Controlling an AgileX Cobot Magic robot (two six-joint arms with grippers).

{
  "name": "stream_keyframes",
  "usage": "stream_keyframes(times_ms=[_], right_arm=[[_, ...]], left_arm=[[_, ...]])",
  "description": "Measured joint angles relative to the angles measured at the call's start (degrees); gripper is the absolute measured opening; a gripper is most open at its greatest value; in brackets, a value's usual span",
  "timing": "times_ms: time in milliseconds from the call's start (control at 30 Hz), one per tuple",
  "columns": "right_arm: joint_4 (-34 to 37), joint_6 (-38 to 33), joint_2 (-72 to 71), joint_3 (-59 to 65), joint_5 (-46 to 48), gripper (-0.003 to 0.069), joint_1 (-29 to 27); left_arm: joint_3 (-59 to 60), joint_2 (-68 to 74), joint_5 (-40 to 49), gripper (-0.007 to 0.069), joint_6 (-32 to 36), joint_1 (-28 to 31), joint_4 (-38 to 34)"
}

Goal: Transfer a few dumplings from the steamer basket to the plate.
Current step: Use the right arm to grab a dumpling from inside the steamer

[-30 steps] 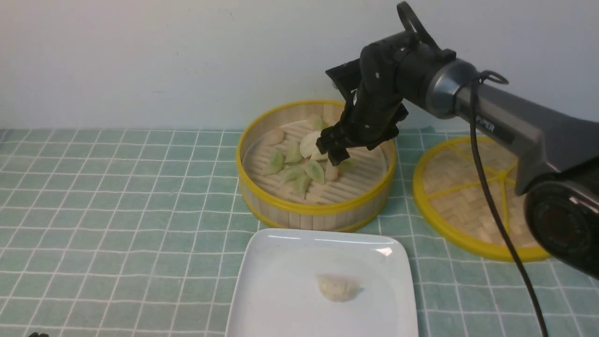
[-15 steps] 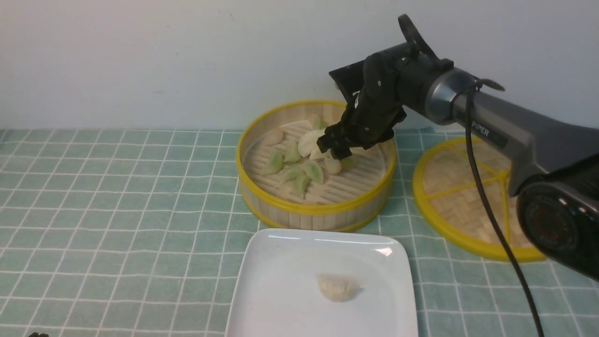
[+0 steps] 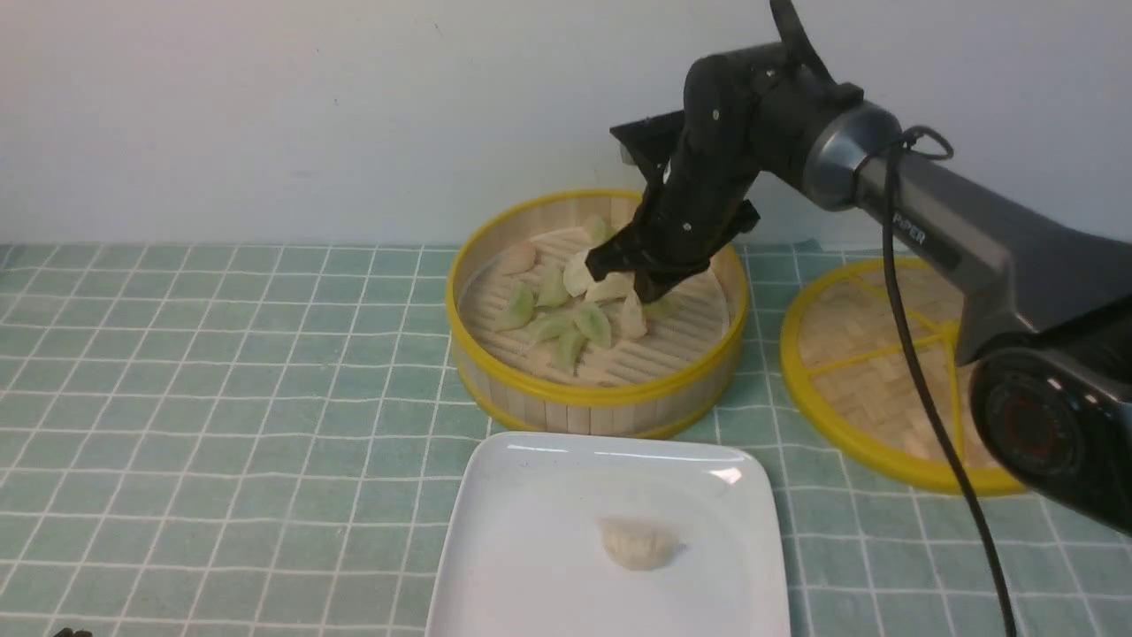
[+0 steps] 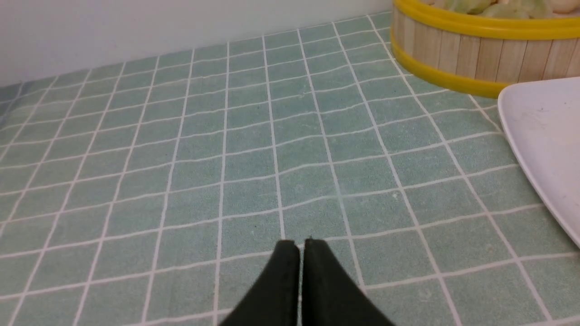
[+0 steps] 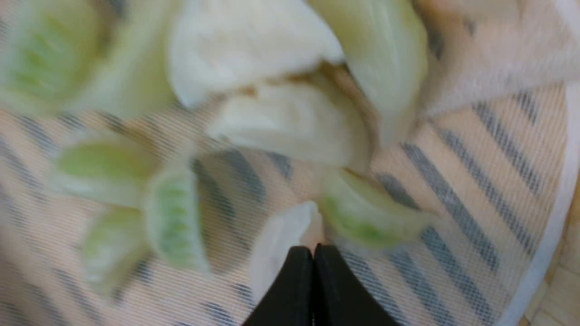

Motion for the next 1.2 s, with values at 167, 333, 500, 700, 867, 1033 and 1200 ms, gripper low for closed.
stream_keyframes(times_ms=[167, 333, 500, 700, 867, 1033, 1200], right_arm=[[1.5, 0.0, -0.2, -0.5, 0.3, 0.0025, 0.1], [1.4, 0.0, -0.1, -0.5, 0.4, 0.016, 0.1], [2.9, -0.4, 1.5, -0.5, 0.4, 0.0366, 0.1], [2.8, 0.3, 3.5, -0.7, 0.4, 0.0414, 0.2], [2.7, 0.5, 3.6, -0.8, 0.4, 0.0343, 0.2], [2.6, 0.7, 4.3, -0.8, 0.3, 0.0163, 0.2], [2.4, 0.8, 3.6, -0.7, 0.3, 0.017, 0.2]], left_arm=[[0.0, 0.0, 0.0, -0.0006, 0.0, 0.0, 0.0], [0.0, 0.0, 0.0, -0.0006, 0.0, 0.0, 0.0], [0.0, 0.0, 0.0, -0.0006, 0.0, 0.0, 0.0], [0.0, 0.0, 0.0, -0.0006, 0.0, 0.0, 0.0], [0.0, 0.0, 0.0, -0.0006, 0.0, 0.0, 0.0], [0.0, 0.0, 0.0, -0.0006, 0.0, 0.0, 0.0], [0.0, 0.0, 0.0, -0.0006, 0.0, 0.0, 0.0]])
